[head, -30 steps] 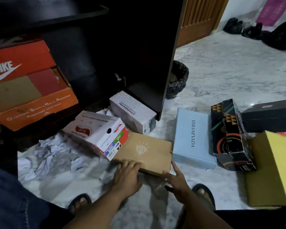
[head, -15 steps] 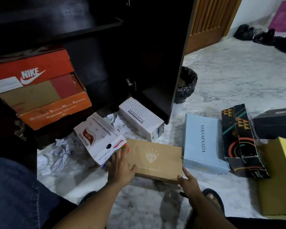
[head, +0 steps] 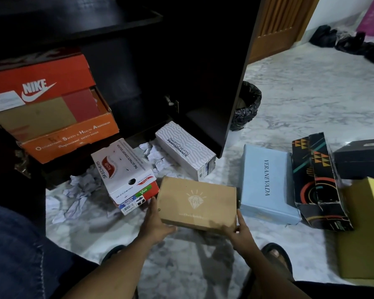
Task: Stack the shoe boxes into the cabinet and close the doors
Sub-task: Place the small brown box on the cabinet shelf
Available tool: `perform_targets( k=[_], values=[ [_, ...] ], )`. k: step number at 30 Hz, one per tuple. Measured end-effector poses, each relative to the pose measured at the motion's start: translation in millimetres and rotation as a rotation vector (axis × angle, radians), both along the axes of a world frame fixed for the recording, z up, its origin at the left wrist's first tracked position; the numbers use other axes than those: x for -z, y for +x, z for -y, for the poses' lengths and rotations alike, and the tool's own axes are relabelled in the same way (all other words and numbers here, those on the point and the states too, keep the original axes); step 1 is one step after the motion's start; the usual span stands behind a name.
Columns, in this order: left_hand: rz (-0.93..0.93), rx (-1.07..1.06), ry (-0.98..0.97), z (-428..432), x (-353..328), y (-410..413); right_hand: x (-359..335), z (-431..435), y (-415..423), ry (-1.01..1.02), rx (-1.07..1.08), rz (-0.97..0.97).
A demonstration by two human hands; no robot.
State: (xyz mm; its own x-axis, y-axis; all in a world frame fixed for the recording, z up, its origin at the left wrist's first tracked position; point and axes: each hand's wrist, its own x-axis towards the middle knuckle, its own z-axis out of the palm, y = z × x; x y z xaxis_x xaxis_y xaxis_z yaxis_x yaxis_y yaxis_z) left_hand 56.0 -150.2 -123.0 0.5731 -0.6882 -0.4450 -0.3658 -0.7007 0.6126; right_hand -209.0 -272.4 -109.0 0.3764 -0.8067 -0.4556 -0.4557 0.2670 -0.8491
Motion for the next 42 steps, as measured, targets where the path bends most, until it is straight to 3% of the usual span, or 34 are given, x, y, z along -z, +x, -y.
perform_targets(
  k=[8,12,21,24,31,37,42],
  values=[
    [0.039,-0.014,-0.033,-2.7,-1.5,-9.0,14.9,4.5,-2.5,-0.183,0.028,-0.089],
    [0.005,-0.054,-0.150,-10.5,-17.4,-10.4,-16.1,4.0,-1.2,-0.211,0.125,-0.057],
    [0.024,-0.106,-0.269,-0.3,-65.8,-5.2,-91.0,13.2,11.4,-0.390,0.085,-0.024],
    [0.081,-0.079,-0.328,8.1,-101.1,-4.9,-109.4,12.4,14.9,-0.417,0.146,-0.045],
    [0.222,-0.033,-0.538,37.5,-213.5,35.4,-190.7,41.7,46.7,-0.609,0.137,0.167],
    [0.324,-0.038,-0.654,38.2,-343.3,100.4,-294.1,51.4,110.5,-0.760,0.067,0.398],
    [0.417,-0.089,-0.657,45.8,-395.8,165.4,-337.0,67.2,181.9,-0.805,-0.002,0.477]
  ],
)
